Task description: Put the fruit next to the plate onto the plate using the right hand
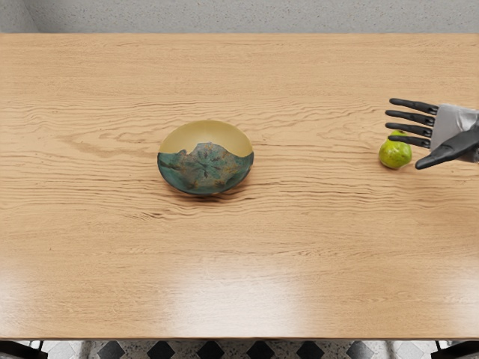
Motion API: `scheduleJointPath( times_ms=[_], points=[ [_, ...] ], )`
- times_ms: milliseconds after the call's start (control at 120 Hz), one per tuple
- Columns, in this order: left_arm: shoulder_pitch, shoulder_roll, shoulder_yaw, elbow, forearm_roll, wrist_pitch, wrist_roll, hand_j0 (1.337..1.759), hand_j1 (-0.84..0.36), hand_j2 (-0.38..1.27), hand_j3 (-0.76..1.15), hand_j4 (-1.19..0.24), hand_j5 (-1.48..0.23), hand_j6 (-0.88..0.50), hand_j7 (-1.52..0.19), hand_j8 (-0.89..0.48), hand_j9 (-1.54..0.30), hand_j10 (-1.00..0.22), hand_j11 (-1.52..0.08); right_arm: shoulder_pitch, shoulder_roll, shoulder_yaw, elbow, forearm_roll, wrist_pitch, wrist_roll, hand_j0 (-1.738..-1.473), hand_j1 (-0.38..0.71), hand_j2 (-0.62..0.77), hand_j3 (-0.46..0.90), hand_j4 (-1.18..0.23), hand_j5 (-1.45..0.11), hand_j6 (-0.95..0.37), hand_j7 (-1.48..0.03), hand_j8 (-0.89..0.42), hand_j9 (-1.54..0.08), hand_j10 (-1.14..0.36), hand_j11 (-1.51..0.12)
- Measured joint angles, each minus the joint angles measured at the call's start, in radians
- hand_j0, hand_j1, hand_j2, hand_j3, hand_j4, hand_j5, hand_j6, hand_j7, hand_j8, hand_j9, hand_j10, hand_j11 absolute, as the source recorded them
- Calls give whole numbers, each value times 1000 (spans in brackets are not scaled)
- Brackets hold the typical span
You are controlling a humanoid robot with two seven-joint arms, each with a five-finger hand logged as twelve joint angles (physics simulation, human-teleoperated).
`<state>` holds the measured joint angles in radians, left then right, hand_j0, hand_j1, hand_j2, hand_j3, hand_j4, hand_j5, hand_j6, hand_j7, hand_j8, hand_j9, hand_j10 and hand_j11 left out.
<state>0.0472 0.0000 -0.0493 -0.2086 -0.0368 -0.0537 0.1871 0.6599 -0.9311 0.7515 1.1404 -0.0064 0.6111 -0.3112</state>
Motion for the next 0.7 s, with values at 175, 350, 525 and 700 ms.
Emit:
scheduleJointPath(
  times_ms=[175, 350, 525, 700],
  points=[
    [-7, 0, 0, 0, 0, 0, 0, 1658, 349, 0, 0, 0, 0, 0, 0, 0, 0, 0, 0, 19, 14, 12, -51, -51, 0, -54, -1658, -319, -4, 0, -25, -34, -25, -34, -25, -34, -25, -34],
    [-7, 0, 0, 0, 0, 0, 0, 1658, 349, 0, 0, 0, 0, 0, 0, 0, 0, 0, 0, 23, 75, 66, -172, -305, 0, 102, -1658, -317, -4, 0, -27, -36, -26, -36, -27, -36, -27, -36],
    [-7, 0, 0, 0, 0, 0, 0, 1658, 349, 0, 0, 0, 0, 0, 0, 0, 0, 0, 0, 16, 113, 60, -261, -484, -31, 318, -1658, -318, -4, 0, -27, -35, -26, -35, -26, -35, -26, -35],
    [-7, 0, 0, 0, 0, 0, 0, 1658, 349, 0, 0, 0, 0, 0, 0, 0, 0, 0, 0, 18, 204, 17, -403, -516, -165, 388, -1658, -326, -2, 0, -21, -27, -21, -27, -21, -27, -21, -27]
  ],
)
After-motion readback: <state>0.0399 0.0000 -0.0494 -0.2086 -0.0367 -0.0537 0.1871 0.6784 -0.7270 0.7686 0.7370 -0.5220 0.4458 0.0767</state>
